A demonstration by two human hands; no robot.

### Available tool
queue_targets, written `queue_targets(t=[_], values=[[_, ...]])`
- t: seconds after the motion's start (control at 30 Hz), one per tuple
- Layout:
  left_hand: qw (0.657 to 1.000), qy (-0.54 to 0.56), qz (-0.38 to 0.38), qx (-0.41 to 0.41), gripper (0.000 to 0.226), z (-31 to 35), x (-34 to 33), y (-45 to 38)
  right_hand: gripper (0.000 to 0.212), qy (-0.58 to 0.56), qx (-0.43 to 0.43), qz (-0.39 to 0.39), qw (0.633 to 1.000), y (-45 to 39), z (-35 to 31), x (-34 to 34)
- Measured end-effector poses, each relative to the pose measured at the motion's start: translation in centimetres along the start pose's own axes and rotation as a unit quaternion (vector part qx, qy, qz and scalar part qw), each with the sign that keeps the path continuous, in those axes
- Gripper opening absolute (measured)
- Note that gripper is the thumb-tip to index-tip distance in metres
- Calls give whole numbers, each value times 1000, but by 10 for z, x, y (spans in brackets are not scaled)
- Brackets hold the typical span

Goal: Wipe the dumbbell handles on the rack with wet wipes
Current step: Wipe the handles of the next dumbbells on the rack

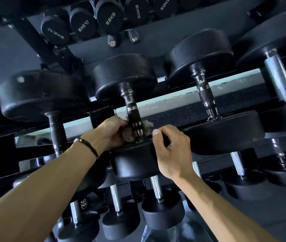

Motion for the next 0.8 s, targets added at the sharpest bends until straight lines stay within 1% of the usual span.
queue_targets(t=[0.1,0.2,0.27,0.3,0.37,0.5,0.57,0.6,0.67,0.73,0.8], values=[[1000,23,-1,14,42,3,-5,-4,32,-2,7,11,1000,0,0,1],[992,122,20,-13,42,7,-4,-12,29,4,10,-1,1000,-1,-2,1],[983,182,15,-21,42,6,-2,-15,29,0,16,-2,1000,-1,-4,2],[981,192,12,-24,43,7,-1,-16,28,0,18,-1,1000,-1,-4,2],[984,179,7,-21,44,5,-3,-14,28,3,16,0,1000,-2,-5,2],[996,79,39,-2,38,-1,-8,-4,30,8,24,9,1000,-1,-6,3],[996,67,47,-26,33,14,-12,0,31,8,29,15,999,-1,-5,3],[994,84,41,-48,33,24,-14,-2,32,7,30,18,999,0,-5,3],[990,104,38,-83,38,38,-12,-8,34,5,30,20,999,0,-4,3],[992,100,45,-62,41,26,-7,-10,34,1,27,18,999,0,-3,2],[997,64,39,-24,46,5,-5,-8,31,7,28,21,999,-1,-4,3]])
Point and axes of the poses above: each hand's wrist, its own y-axis away from the middle knuckle, its own x-axis out of the back of the hand, z = x × y, the point moved 9 cm from there along -y, towards the middle knuckle, and after that the axes turned 12 degrees about y, right-handed, at the moved point
